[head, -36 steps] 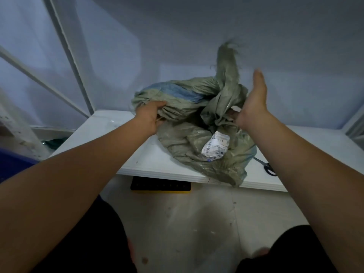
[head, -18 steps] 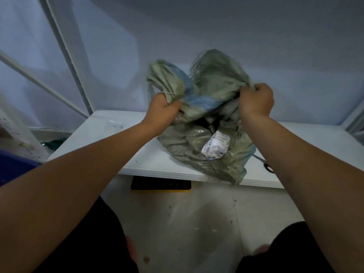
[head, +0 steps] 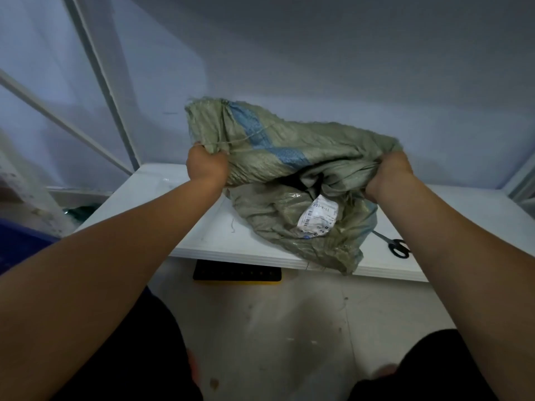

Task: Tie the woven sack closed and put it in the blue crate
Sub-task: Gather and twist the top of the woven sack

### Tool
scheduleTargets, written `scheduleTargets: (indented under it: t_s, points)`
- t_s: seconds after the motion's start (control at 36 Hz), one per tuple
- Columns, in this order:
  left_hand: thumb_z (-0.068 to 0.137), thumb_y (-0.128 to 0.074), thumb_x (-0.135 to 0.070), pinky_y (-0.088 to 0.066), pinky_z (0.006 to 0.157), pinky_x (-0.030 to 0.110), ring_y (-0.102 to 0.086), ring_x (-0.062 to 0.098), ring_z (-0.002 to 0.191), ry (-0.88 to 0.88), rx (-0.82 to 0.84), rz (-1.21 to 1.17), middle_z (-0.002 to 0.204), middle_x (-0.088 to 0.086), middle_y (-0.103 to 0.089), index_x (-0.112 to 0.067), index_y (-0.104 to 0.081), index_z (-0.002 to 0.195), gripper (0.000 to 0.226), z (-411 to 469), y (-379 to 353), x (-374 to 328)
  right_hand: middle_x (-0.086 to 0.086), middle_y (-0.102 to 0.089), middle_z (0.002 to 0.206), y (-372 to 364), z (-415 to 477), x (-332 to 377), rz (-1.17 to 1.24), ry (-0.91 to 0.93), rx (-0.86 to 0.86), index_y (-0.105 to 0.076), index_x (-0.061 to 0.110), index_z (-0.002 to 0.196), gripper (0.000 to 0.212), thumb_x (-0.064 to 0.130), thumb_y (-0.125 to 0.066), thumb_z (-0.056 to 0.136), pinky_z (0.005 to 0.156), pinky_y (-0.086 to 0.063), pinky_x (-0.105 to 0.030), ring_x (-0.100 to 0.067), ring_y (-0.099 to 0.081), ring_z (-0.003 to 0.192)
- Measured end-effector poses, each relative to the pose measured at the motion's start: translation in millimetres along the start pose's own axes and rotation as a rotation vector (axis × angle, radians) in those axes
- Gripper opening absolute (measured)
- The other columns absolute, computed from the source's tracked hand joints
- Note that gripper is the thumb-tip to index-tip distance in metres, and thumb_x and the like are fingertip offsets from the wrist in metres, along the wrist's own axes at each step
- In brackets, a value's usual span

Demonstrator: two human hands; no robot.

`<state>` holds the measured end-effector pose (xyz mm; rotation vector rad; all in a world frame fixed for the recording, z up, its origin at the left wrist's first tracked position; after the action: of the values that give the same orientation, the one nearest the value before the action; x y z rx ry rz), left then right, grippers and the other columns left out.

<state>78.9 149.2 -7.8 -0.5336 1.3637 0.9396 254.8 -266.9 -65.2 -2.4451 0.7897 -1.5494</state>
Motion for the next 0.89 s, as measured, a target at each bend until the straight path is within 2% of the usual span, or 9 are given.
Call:
scheduleTargets:
  t_s: [0.14,0.22,0.33,0.42,0.5,0.61,0.72,0.81,0.89]
  points:
    - [0.088,-0.062,-0.016,-0.059,0.087,0.041,-0.067,0.026,0.094,0.156,0.022,-0.178,0.094,0.007,-0.068,-0.018,-0.061,0.075,0.013,0.5,-2.9,16.5,-0.009,-0.075,0.100,-13.3,-71.9,-4.6,-0.140,-0.061,0.025,-0.069,0.009,0.101,0.029,0.015,-0.040,0.102,0.070,-0.061,-0.041,-0.025,-0.072,0.087]
    - [0.087,-0.061,-0.014,-0.060,0.086,0.042,-0.068,0.024,0.090,0.207,-0.037,-0.289,0.089,0.005,-0.068,-0.016,-0.063,0.075,0.013,5.1,4.0,18.2,-0.012,-0.072,0.099,-14.3,-75.0,7.2,-0.152,0.006,0.034,-0.067,0.006,0.106,0.032,0.003,-0.036,0.095,0.053,-0.060,-0.045,-0.029,-0.071,0.085]
    - [0.086,-0.061,-0.011,-0.058,0.084,0.039,-0.063,0.020,0.081,0.189,-0.113,-0.296,0.078,0.001,-0.061,-0.017,-0.054,0.067,0.021,17.3,22.9,21.2,-0.014,-0.073,0.113,2.7,-47.5,22.9,-0.076,0.094,-0.041,-0.070,0.008,0.118,0.038,0.013,-0.044,0.091,0.075,-0.059,-0.059,-0.033,-0.071,0.096]
    - [0.082,-0.067,-0.011,-0.056,0.083,0.034,-0.062,0.020,0.084,0.193,-0.122,-0.328,0.079,-0.001,-0.060,-0.018,-0.052,0.068,0.022,23.3,30.7,27.4,-0.011,-0.064,0.135,9.8,-38.4,29.9,-0.266,0.146,-0.053,-0.060,0.010,0.135,0.042,0.016,-0.040,0.099,0.099,-0.055,-0.041,-0.030,-0.064,0.119]
    - [0.080,-0.075,-0.014,-0.057,0.086,0.034,-0.066,0.022,0.090,0.212,-0.091,-0.403,0.091,0.003,-0.068,-0.013,-0.065,0.082,0.010,25.6,29.3,30.8,-0.015,-0.048,0.154,13.9,-32.3,32.3,-0.382,0.190,-0.047,-0.044,0.003,0.149,0.047,0.009,-0.039,0.102,0.105,-0.049,-0.037,-0.029,-0.051,0.137]
    - [0.091,-0.062,-0.005,-0.054,0.080,0.029,-0.062,0.020,0.086,0.212,-0.055,-0.459,0.086,0.002,-0.066,-0.015,-0.065,0.076,0.019,24.2,28.7,24.1,-0.007,-0.060,0.138,24.7,-34.3,24.9,-0.293,0.065,-0.117,-0.069,0.006,0.111,0.045,-0.013,-0.037,0.086,0.107,-0.048,-0.040,-0.026,-0.058,0.125]
    - [0.095,-0.053,-0.006,-0.053,0.084,0.033,-0.060,0.020,0.084,0.220,-0.030,-0.481,0.084,0.003,-0.063,-0.015,-0.062,0.075,0.024,23.4,29.2,19.8,-0.009,-0.068,0.125,21.0,-31.9,20.7,-0.211,0.013,-0.094,-0.071,0.008,0.118,0.054,-0.009,-0.037,0.080,0.098,-0.054,-0.050,-0.027,-0.065,0.116]
    - [0.093,-0.064,-0.018,-0.058,0.088,0.039,-0.067,0.025,0.095,0.252,0.039,-0.461,0.097,0.007,-0.068,-0.013,-0.066,0.092,0.006,16.3,22.8,16.3,-0.012,-0.067,0.115,8.8,-57.4,21.2,-0.287,0.048,0.012,-0.067,0.006,0.111,0.041,-0.007,-0.047,0.077,0.085,-0.060,-0.046,-0.031,-0.069,0.100]
    - [0.087,-0.075,-0.025,-0.059,0.088,0.044,-0.068,0.027,0.100,0.306,0.168,-0.407,0.115,0.012,-0.067,-0.007,-0.058,0.128,0.048,4.6,9.0,12.3,-0.012,-0.071,0.107,-12.0,-79.2,24.0,-0.374,0.110,0.162,-0.065,0.009,0.116,0.036,0.006,-0.065,0.081,0.055,-0.060,-0.034,-0.027,-0.070,0.082]
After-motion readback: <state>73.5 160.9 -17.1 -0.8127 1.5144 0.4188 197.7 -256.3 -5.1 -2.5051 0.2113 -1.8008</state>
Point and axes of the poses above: each hand's wrist, its own z-axis towards the middle knuckle, its own y-axis out of the back of the hand, x = y × z, the point moved 10 cm from there along z, towards the middle knuckle
